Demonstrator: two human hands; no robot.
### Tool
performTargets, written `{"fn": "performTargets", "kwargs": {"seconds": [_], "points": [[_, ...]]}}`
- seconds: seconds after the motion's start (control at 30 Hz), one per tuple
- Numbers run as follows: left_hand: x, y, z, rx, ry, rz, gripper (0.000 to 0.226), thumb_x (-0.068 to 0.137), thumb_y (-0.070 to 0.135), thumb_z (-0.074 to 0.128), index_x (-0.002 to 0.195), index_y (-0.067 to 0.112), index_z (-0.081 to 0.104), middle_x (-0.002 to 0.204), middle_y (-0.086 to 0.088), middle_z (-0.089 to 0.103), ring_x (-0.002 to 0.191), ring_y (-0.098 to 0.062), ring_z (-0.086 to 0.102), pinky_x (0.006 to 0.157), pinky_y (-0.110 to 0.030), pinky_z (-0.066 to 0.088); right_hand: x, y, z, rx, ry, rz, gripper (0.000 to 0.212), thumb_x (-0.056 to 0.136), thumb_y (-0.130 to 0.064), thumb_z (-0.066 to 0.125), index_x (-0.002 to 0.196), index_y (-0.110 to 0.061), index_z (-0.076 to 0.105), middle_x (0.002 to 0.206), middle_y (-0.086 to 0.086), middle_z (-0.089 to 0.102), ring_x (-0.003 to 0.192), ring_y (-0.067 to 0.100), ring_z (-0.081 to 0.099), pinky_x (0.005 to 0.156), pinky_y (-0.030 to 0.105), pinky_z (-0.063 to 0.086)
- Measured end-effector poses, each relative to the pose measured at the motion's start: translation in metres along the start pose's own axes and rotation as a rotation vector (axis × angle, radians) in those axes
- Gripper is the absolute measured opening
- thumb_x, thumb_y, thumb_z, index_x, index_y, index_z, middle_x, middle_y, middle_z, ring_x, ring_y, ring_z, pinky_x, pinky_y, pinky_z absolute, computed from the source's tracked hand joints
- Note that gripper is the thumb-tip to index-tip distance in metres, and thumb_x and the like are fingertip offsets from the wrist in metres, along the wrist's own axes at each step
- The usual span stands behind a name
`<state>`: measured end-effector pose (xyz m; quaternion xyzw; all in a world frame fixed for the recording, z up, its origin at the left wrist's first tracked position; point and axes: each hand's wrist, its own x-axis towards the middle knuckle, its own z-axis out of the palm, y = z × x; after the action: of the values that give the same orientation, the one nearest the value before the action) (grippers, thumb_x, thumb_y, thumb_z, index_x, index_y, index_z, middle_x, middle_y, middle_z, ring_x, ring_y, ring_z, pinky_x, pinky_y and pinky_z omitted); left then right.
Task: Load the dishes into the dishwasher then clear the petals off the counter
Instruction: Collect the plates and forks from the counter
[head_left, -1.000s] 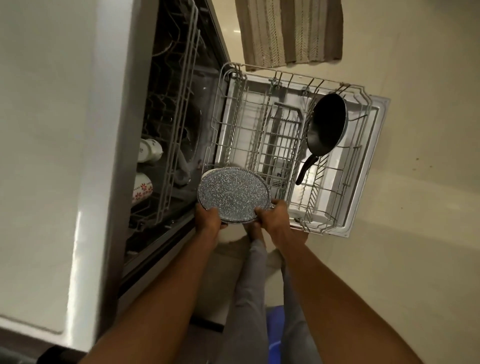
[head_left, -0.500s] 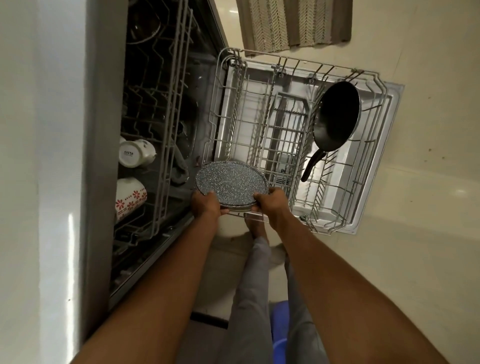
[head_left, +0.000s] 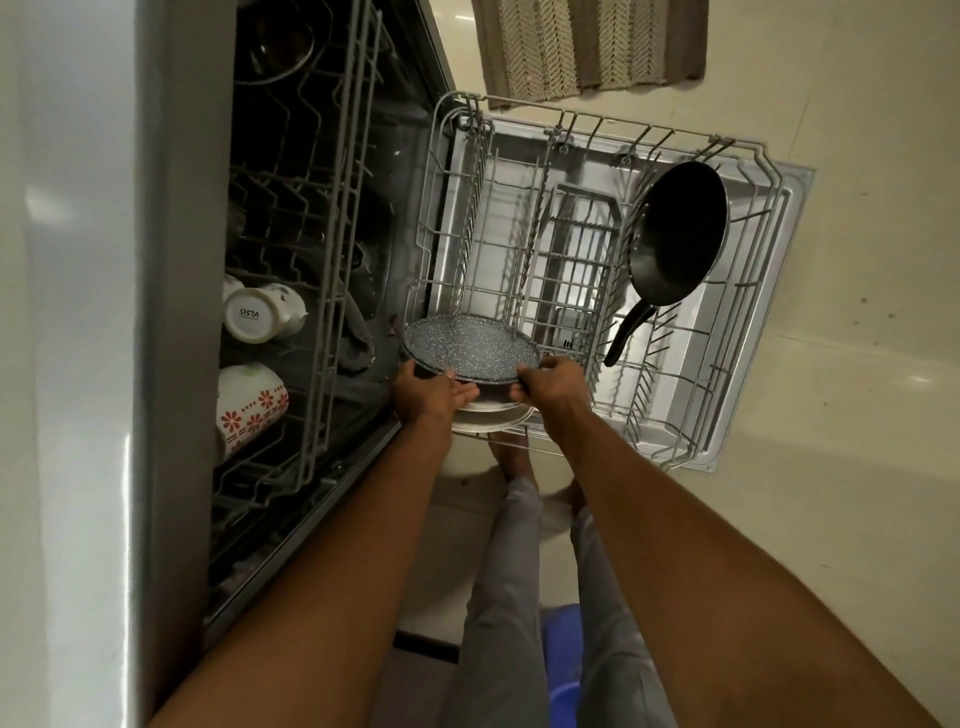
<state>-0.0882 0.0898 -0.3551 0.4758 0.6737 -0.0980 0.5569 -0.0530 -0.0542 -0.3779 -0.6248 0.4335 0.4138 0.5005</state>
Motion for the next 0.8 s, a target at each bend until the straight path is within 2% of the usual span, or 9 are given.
{"fn": "performTargets", "kwargs": {"seconds": [0.13,0.3,0.37,0.43,0.5,0.53,0.6,0.67,0.8], "points": [[0.001,0.005,0.000,0.105,0.035,0.028,0.058,0.094,-0.017,0.051,0.148,-0.003,0.035,0.081,-0.024,0.062,0.050,-0.023,0.070,0.047,-0.033,0.059,-0.002,-0.001,-0.001,-0.036,0.001,-0.005,0.046,0.098,-0.007,0.068,0.138,0.003,0.048,0.085,0.019,0.072,0.060,0.022,0.068,0.082,0.044,0.064],[-0.014,0.008,-0.002,0.122,0.039,0.019,0.059,0.093,-0.014,0.058,0.146,-0.003,0.033,0.105,-0.037,0.064,0.065,-0.034,0.070,0.049,-0.037,0.061,-0.011,0.005,-0.009,-0.292,0.055,-0.116,0.032,0.097,-0.018,0.070,0.122,0.000,0.060,0.086,0.017,0.075,0.073,0.026,0.076,0.079,0.050,0.064],[-0.018,0.005,-0.004,0.184,0.113,0.104,0.052,0.089,0.000,0.071,0.131,0.003,0.041,0.106,-0.023,0.067,0.065,-0.029,0.072,0.054,-0.037,0.062,-0.014,0.008,-0.016,-0.416,0.078,-0.185,0.021,0.095,-0.019,0.070,0.111,-0.007,0.064,0.092,0.015,0.074,0.080,0.029,0.075,0.079,0.051,0.063],[0.029,-0.026,-0.004,0.245,0.171,0.166,0.066,0.070,0.034,0.081,0.122,0.019,0.044,0.109,-0.014,0.070,0.078,-0.034,0.075,0.067,-0.047,0.064,-0.026,0.006,-0.027,-0.536,0.103,-0.255,0.016,0.095,-0.020,0.066,0.110,-0.014,0.067,0.099,0.011,0.074,0.086,0.029,0.073,0.081,0.049,0.062],[0.048,-0.043,0.000,0.354,0.220,0.227,0.073,0.050,0.052,0.069,0.116,0.031,0.047,0.111,-0.009,0.071,0.088,-0.036,0.073,0.078,-0.055,0.061,-0.044,0.001,-0.041,-0.638,0.110,-0.321,0.016,0.099,-0.020,0.060,0.112,-0.014,0.069,0.102,0.008,0.072,0.091,0.025,0.069,0.084,0.040,0.059],[0.030,-0.039,0.002,0.412,0.196,0.245,0.071,0.055,0.046,0.069,0.122,0.029,0.050,0.116,-0.009,0.069,0.096,-0.036,0.072,0.085,-0.055,0.059,-0.050,0.000,-0.047,-0.669,0.108,-0.340,0.017,0.100,-0.018,0.058,0.112,-0.013,0.069,0.101,0.007,0.069,0.091,0.024,0.066,0.083,0.035,0.056],[-0.068,0.003,0.002,0.539,0.107,0.263,0.055,0.082,0.016,0.067,0.135,0.013,0.054,0.129,-0.014,0.064,0.114,-0.036,0.064,0.100,-0.044,0.052,-0.065,-0.003,-0.058,-0.703,0.100,-0.355,0.019,0.100,-0.015,0.056,0.113,-0.012,0.069,0.100,0.009,0.067,0.093,0.025,0.065,0.083,0.033,0.053],[-0.111,0.010,-0.001,0.605,0.069,0.264,0.037,0.091,0.004,0.059,0.128,0.003,0.060,0.126,-0.016,0.065,0.115,-0.034,0.062,0.092,-0.033,0.048,-0.082,-0.006,-0.069,-0.705,0.111,-0.368,0.020,0.099,-0.013,0.057,0.112,-0.013,0.071,0.107,0.011,0.072,0.097,0.029,0.069,0.089,0.040,0.058],[-0.163,0.005,-0.014,0.647,-0.018,0.262,0.019,0.093,0.003,0.056,0.108,0.006,0.068,0.108,-0.013,0.068,0.092,-0.023,0.058,0.075,-0.028,0.042,-0.128,-0.014,-0.093,-0.744,0.086,-0.464,0.019,0.099,-0.014,0.058,0.112,-0.012,0.071,0.108,0.010,0.073,0.095,0.028,0.070,0.089,0.042,0.060]]}}
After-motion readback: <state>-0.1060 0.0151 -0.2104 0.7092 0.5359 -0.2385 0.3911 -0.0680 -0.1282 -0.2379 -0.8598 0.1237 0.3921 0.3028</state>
